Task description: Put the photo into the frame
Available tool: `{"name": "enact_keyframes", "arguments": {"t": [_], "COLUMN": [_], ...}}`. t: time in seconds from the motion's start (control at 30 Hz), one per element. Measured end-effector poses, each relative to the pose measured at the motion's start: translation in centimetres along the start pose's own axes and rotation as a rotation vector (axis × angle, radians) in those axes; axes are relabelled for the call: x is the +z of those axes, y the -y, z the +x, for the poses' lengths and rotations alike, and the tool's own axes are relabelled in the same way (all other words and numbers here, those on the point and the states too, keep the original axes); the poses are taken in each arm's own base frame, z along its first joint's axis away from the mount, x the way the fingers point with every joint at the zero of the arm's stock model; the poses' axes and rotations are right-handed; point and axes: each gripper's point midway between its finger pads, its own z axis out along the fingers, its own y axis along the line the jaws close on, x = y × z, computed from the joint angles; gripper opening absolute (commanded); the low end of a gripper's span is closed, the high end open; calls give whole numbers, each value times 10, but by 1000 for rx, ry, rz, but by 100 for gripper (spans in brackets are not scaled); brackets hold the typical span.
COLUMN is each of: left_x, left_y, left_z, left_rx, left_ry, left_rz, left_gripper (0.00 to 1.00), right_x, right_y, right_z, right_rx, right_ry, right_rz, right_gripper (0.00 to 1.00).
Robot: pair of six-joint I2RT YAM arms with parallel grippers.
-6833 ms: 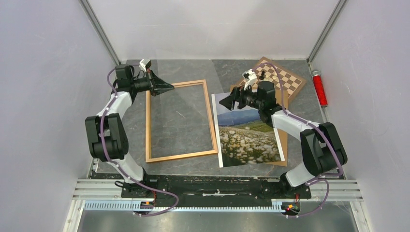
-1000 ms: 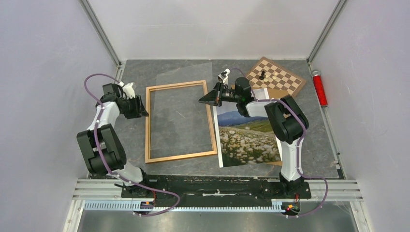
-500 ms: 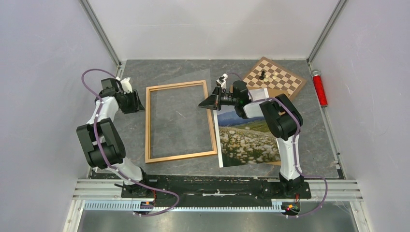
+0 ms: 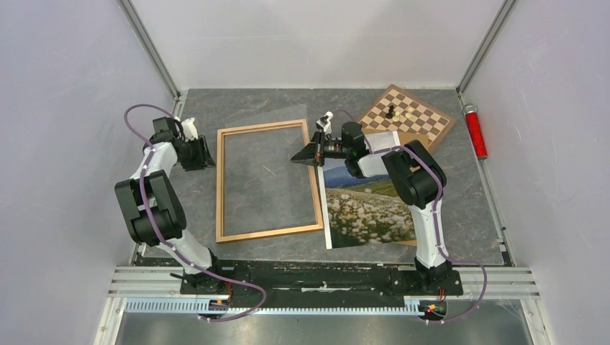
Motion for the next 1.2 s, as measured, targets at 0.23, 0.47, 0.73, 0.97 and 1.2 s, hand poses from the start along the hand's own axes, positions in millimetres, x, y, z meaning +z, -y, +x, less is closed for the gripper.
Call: {"name": "enact_keyframes", "arguments": {"t": [0.23, 0.47, 0.73, 0.97, 1.2], "left_x": [0, 0, -1, -3, -3], "left_y": [0, 1, 1, 1, 2], "left_z": [1, 3, 3, 2, 2], "left_rx": [-1, -4, -4, -2, -2], "left_ry": [-4, -10, -12, -7, -5], "left_rz": [1, 2, 2, 2, 3], "left_gripper": [53, 53, 53, 53, 53], "right_x": [3, 6, 8, 10, 13], "right_y": [7, 6, 10, 10, 14], "right_z": [1, 1, 2, -2, -2], "right_rx": [22, 20, 20, 10, 5], "right_ry": [-4, -8, -10, -8, -15], "right_rz": [1, -4, -6, -12, -11], "right_gripper": [0, 0, 0, 0, 0]}}
